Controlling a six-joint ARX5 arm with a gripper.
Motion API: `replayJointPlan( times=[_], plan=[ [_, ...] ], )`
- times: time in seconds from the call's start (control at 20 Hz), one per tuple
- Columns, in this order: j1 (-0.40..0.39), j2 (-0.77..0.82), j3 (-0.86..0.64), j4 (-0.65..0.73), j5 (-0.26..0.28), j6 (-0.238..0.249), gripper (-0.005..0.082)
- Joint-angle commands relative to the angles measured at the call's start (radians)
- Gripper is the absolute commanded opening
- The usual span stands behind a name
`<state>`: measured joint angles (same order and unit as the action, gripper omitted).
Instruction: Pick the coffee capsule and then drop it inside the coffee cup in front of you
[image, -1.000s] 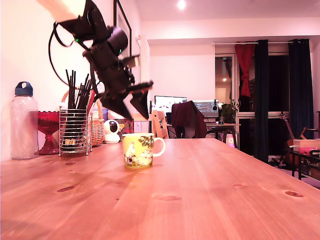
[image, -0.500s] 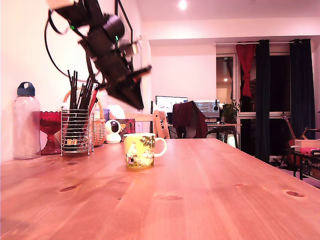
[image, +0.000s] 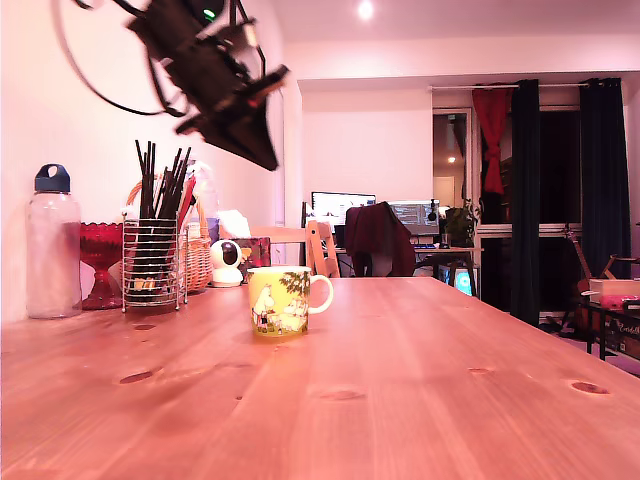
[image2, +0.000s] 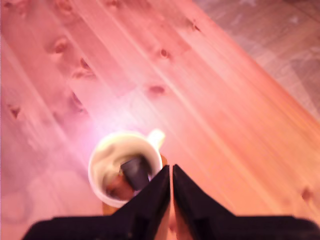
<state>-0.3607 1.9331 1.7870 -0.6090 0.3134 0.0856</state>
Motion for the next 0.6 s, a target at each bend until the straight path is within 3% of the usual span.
replayJointPlan(
  times=[0.0,0.55],
  plan=[
    [0.028,-0.059,-0.128,0.055,0.002,0.0,-0.0019],
    [0.19,-0.464,-0.745,0.375,0.027,-0.085,-0.0019]
  ],
)
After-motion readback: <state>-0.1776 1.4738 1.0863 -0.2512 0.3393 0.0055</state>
